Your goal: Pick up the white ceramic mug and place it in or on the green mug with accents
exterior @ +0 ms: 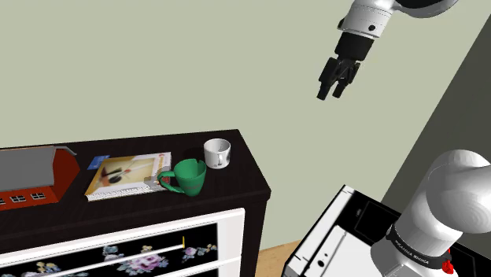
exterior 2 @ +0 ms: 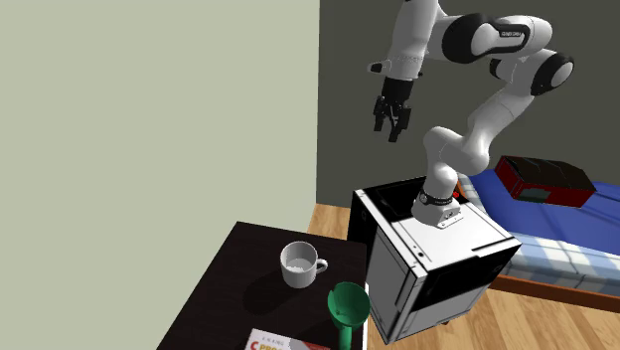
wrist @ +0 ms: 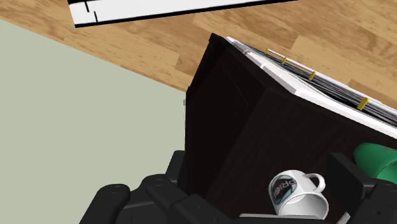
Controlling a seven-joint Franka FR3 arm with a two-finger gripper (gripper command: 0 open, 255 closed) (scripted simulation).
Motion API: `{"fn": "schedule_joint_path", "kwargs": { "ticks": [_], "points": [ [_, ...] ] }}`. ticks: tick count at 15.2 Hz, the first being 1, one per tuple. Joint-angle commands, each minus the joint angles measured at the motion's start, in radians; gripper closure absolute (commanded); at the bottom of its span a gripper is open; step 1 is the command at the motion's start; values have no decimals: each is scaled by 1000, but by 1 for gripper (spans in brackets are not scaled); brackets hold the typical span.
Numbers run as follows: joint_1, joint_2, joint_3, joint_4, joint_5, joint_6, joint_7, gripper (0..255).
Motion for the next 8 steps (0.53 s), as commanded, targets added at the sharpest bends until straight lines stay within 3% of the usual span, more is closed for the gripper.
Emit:
{"fn": "schedule_joint_path", "kwargs": {
  "ticks": [1,8],
  "points": [
    [0,0,0,0,0,0,0,0],
    [7,219,60,10,15,202,42,0]
  ]
}}
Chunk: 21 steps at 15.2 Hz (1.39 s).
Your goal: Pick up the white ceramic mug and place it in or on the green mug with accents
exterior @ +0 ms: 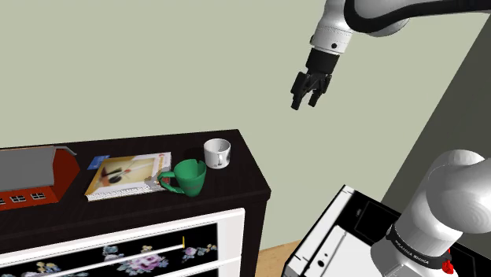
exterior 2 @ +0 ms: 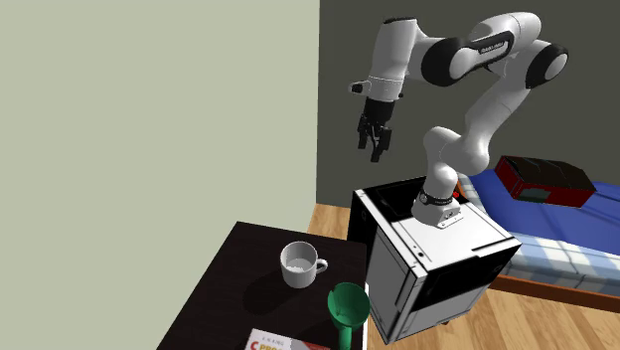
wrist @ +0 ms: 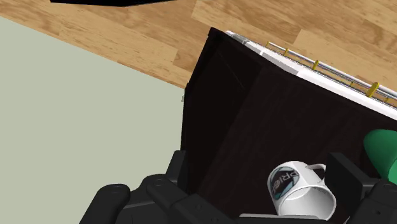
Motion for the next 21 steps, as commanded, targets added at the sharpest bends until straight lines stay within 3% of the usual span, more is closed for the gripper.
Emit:
{"fn": "schedule_joint_path", "kwargs": {
  "ticks": [1,11,21],
  "points": [
    [2,71,20,6,3,63,16,0],
    [2,442,92,148,-33,279,98,0],
    [26,838,118,420,-137,380,204,0]
  ]
}}
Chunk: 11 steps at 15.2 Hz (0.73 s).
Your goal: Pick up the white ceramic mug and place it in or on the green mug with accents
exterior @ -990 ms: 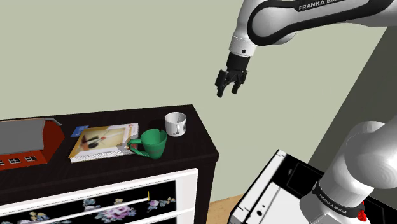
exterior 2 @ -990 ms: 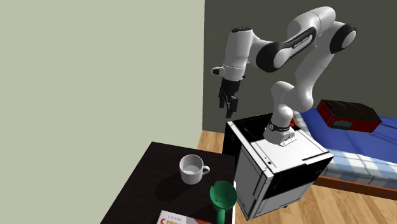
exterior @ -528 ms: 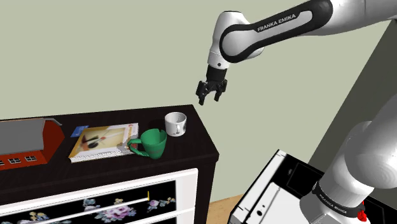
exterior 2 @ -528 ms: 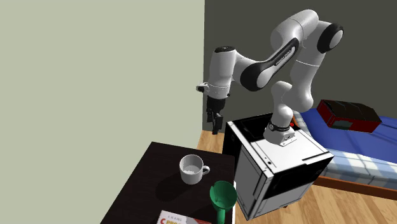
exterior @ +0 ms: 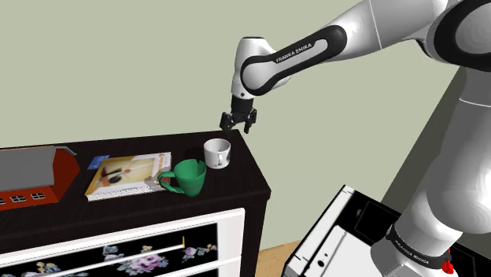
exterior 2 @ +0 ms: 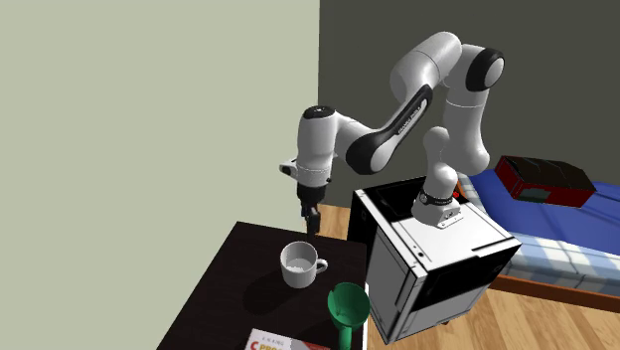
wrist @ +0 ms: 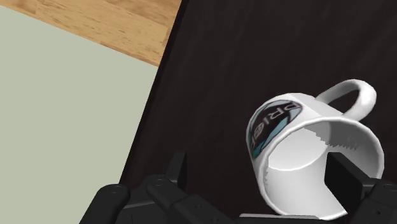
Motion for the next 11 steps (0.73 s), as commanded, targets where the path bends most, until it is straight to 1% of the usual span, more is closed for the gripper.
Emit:
{"fn": "schedule_joint_path", "kwargs": {
  "ticks": [1,3,11],
  "points": [
    [10,90,-1,70,-25,15,22,0],
    [20,152,-4,126,-40,17,36,0],
    [27,212,-10,105,-54,97,45,0]
  ]
}}
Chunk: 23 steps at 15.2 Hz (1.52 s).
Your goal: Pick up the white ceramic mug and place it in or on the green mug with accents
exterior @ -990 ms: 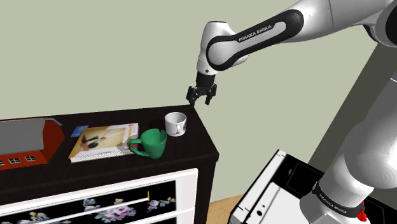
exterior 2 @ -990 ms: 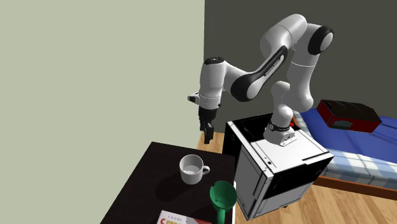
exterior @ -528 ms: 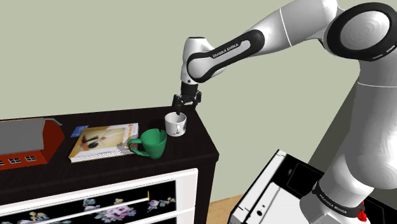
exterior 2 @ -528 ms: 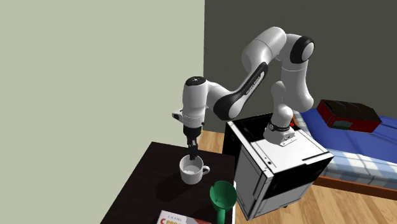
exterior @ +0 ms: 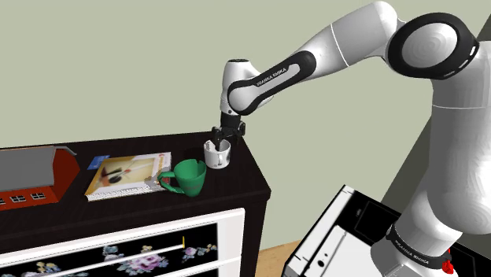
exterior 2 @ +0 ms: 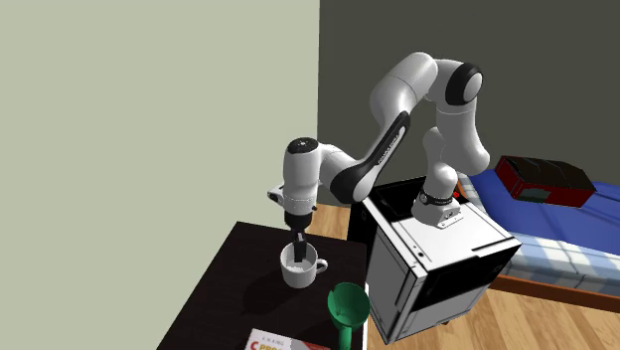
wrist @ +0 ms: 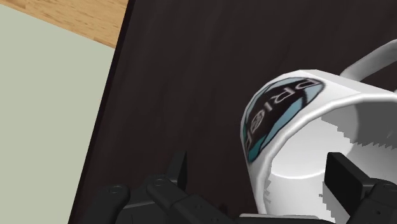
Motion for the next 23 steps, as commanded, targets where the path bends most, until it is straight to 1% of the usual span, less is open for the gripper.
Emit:
{"fn": "schedule_joint_path", "kwargs": {
  "ticks": [1,7,8,17,23],
  "points": [
    [1,7,-1,-2,-2,9,1,0],
    [1,7,-1,-1,-2,9,1,0],
    [1,7,-1,-1,-2,9,1,255],
    [1,7,-1,-2,-2,9,1,255],
    [-2,-32,3,28,7,-59,-4,255]
  ]
}}
